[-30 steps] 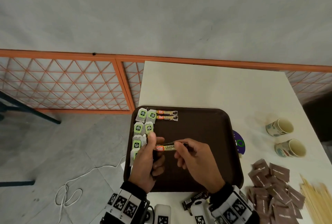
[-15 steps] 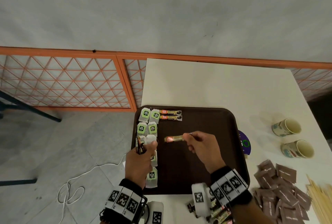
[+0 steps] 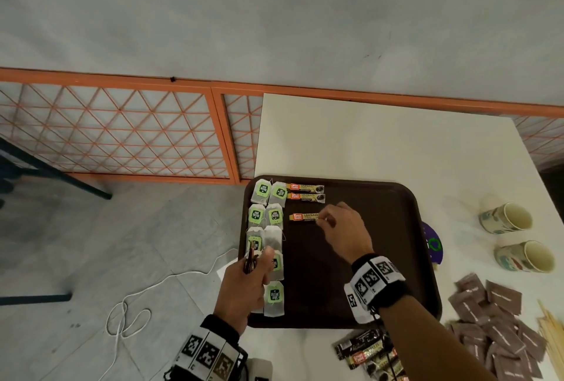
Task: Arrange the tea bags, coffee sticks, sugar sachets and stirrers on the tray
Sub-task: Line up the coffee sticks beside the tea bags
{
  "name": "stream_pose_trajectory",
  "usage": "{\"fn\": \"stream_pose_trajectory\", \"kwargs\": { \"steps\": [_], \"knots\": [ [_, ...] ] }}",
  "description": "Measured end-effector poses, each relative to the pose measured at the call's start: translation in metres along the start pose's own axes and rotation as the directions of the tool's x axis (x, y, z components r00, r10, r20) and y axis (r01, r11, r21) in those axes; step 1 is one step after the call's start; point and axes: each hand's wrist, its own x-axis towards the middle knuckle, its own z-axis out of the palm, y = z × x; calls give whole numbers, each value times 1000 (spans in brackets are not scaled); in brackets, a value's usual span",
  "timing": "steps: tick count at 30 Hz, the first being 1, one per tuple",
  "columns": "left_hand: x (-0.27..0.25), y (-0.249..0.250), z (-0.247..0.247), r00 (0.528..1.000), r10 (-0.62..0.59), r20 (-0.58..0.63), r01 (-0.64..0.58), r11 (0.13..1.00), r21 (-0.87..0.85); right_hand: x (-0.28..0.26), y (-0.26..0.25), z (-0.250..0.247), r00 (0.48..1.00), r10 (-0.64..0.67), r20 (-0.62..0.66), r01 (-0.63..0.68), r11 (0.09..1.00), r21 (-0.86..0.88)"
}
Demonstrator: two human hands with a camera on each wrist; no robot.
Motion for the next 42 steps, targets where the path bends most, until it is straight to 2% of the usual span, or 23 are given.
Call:
{"fn": "stream_pose_trajectory", "kwargs": {
  "steps": [3, 10, 15, 17, 20, 24, 27, 30, 32, 34, 37, 39, 42],
  "knots": [
    [-3, 2, -10, 999, 5, 41, -5, 1000, -3, 10, -10, 14, 994, -100, 51, 102, 994, -49],
    [-8, 5, -33, 999, 11, 45, -7, 996, -86, 33, -18, 26, 994, -108, -4, 107, 992, -72],
    [-5, 8, -36, 999, -17, 35, 24, 976, -214, 38, -19, 25, 995, -98, 2, 98, 994, -49],
    [-5, 11, -34, 996, -55, 68, 75, 941, -330, 33, -20, 16, 995, -84, -53, 85, 996, 10],
    [-9, 19, -27, 984, -111, 137, 167, 832, -530, 7, -33, -5, 984, -137, -116, 147, 986, 79],
    [-14, 29, -7, 981, -102, 162, 187, 694, -696, -65, -70, -32, 956, -273, 112, 229, 926, 301],
    [-23, 34, 14, 975, -67, 210, 201, 661, -723, -100, -79, -31, 925, -312, 216, 209, 895, 394],
    [-30, 34, 32, 971, -77, 225, 216, 679, -702, -111, -67, -23, 946, -293, 136, 215, 886, 410],
    [-30, 31, 40, 980, -75, 183, 181, 711, -680, -113, -57, -27, 966, -241, 96, 173, 875, 452],
    [-29, 24, 46, 994, -68, 89, 108, 790, -603, -113, -45, -34, 972, -199, 122, 115, 863, 492],
    [-30, 14, 51, 999, -19, -34, 4, 920, -391, -111, -31, -43, 982, -107, 153, 6, 839, 545],
    [-28, 7, 52, 998, -7, -70, -15, 950, -312, -106, -23, -43, 986, -10, 165, -93, 792, 604],
    [-23, -2, 46, 990, -32, -136, -9, 956, -292, -86, -6, -31, 971, 136, 195, -230, 746, 625]
  ]
}}
